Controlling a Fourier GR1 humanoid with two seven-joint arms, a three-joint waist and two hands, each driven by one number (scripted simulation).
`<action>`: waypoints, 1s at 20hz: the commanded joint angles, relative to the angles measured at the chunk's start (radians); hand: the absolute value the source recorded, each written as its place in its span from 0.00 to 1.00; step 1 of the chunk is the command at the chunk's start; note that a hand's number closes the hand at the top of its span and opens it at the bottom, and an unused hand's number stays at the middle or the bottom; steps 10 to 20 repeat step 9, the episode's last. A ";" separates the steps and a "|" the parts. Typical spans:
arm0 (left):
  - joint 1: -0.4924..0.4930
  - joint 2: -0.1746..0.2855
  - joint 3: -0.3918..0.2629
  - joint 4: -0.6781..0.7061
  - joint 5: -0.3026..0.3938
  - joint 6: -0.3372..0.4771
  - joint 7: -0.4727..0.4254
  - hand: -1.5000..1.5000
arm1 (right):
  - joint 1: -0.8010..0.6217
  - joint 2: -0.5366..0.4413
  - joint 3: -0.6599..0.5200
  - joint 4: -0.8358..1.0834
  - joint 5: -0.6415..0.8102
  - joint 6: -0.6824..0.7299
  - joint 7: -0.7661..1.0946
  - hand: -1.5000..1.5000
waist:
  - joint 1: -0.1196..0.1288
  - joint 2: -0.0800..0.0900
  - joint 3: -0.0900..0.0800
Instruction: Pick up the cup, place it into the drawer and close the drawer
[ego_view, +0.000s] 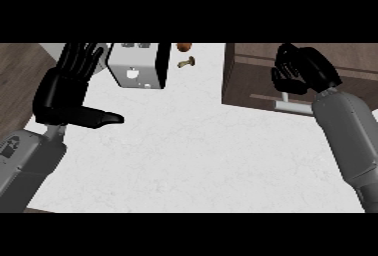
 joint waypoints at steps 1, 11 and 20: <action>-0.003 -0.010 -0.007 0.008 -0.001 -0.016 -0.001 0.00 | -0.007 0.000 -0.031 0.176 0.000 -0.003 -0.001 1.00 | 0.001 0.060 0.033; 0.011 -0.025 -0.009 0.005 0.000 -0.038 -0.017 0.00 | -0.101 -0.008 -0.069 0.295 -0.019 -0.001 -0.047 1.00 | 0.007 0.055 0.032; 0.011 -0.025 -0.009 0.005 0.000 -0.038 -0.017 0.00 | -0.101 -0.008 -0.069 0.295 -0.019 -0.001 -0.047 1.00 | 0.007 0.055 0.032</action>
